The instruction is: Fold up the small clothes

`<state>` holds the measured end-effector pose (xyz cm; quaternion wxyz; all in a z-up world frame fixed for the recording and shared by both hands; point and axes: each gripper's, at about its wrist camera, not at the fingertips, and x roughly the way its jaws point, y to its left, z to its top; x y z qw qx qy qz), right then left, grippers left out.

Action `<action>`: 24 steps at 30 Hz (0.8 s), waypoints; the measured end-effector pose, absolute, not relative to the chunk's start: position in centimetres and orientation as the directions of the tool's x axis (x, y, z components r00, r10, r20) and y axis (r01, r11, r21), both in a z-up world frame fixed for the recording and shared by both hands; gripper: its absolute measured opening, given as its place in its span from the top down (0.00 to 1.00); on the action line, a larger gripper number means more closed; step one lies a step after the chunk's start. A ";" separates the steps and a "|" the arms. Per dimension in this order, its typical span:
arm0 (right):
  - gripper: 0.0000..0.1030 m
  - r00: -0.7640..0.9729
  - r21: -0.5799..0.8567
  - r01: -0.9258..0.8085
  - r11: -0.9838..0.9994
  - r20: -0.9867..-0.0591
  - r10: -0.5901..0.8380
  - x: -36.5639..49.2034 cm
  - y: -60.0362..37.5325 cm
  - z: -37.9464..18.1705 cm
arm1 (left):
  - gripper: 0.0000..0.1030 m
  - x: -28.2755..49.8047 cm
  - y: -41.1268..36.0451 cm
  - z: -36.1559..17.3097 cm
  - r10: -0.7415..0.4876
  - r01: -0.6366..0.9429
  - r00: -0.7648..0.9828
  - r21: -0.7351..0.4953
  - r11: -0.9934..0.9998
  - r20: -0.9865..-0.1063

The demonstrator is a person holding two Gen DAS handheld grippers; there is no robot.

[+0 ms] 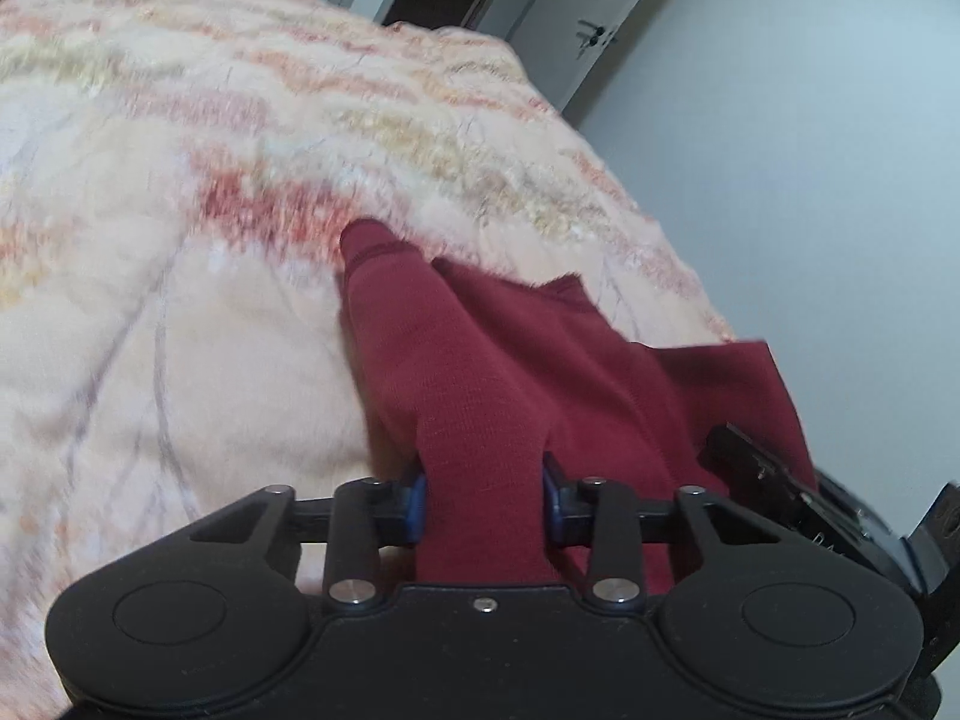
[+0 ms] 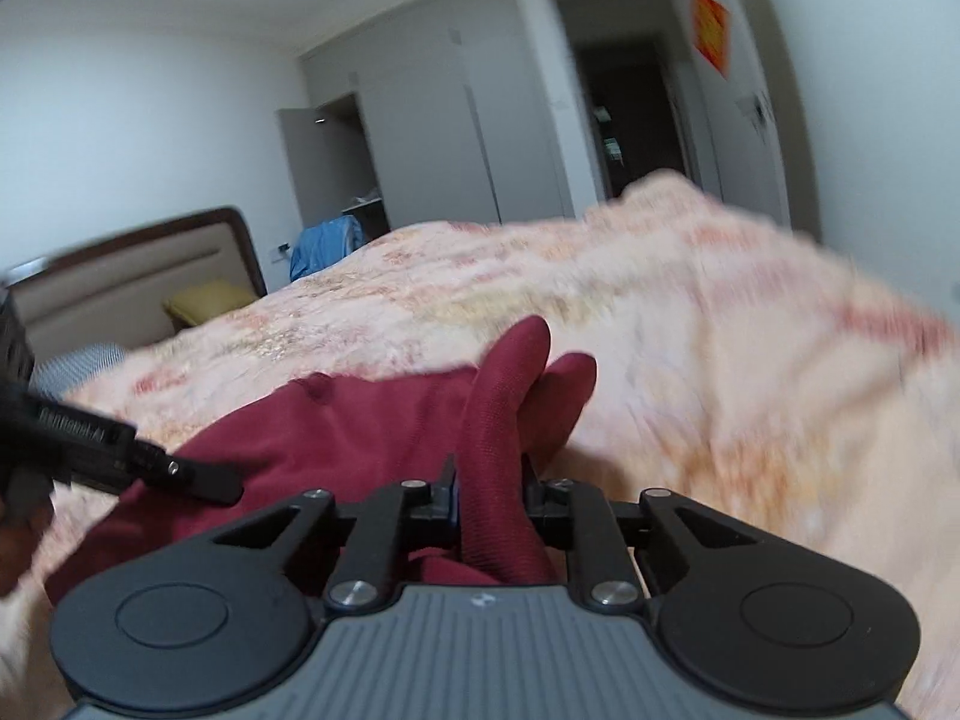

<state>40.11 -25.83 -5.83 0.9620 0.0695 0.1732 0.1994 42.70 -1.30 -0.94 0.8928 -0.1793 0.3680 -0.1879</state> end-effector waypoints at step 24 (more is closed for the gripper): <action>0.80 0.811 0.222 -0.415 0.883 -0.350 0.469 48.3 -12.3 -5.7 | 0.62 44.2 10.7 -0.8 -0.260 -0.025 0.764 -0.429 0.903 -0.591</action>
